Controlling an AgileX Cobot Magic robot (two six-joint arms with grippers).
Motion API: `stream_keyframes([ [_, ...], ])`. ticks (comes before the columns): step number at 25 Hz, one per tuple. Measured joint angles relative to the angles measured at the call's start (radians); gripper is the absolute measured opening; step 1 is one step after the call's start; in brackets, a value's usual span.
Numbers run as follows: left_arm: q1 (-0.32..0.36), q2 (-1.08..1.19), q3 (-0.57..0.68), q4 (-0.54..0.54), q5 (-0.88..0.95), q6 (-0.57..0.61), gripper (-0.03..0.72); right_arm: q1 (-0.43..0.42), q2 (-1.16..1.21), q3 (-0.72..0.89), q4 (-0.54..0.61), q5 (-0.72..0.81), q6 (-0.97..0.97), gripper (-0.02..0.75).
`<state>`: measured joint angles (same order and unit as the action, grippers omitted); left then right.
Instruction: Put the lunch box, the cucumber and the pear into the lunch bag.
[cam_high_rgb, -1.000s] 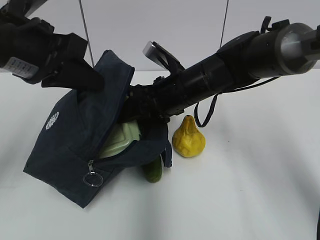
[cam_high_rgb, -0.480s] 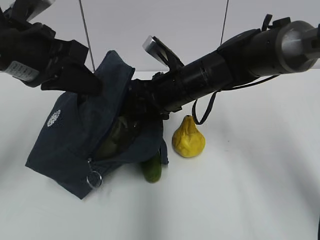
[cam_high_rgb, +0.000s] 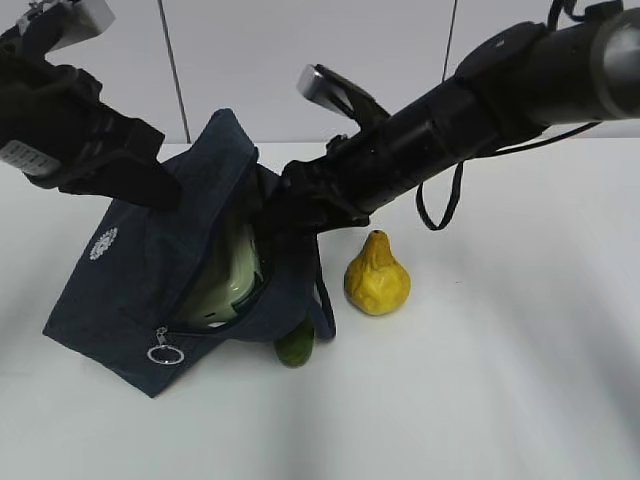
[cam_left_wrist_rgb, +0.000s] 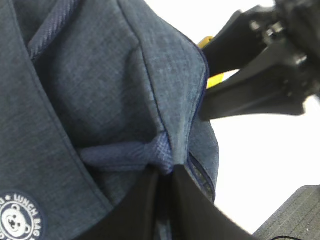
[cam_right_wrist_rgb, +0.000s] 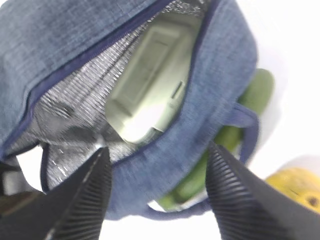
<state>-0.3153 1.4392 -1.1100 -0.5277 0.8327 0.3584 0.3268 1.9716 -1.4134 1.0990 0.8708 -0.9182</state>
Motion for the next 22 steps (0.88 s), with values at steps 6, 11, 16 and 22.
stream_keyframes([
  [6, 0.0, -0.009, 0.0, 0.032, 0.024, -0.005, 0.003, -0.046, -0.067, 0.0, -0.094, 0.008, 0.027, 0.484],
  [11, 0.0, -0.016, 0.0, 0.069, 0.037, -0.019, 0.003, -0.053, -0.129, 0.0, -0.237, 0.016, 0.055, 0.429],
  [16, 0.0, -0.018, 0.0, 0.075, 0.046, -0.019, 0.003, -0.053, -0.167, 0.0, -0.45, 0.043, 0.138, 0.398],
  [22, 0.0, -0.018, 0.0, 0.093, 0.048, -0.027, 0.003, -0.053, -0.172, 0.0, -0.684, 0.067, 0.268, 0.398],
])
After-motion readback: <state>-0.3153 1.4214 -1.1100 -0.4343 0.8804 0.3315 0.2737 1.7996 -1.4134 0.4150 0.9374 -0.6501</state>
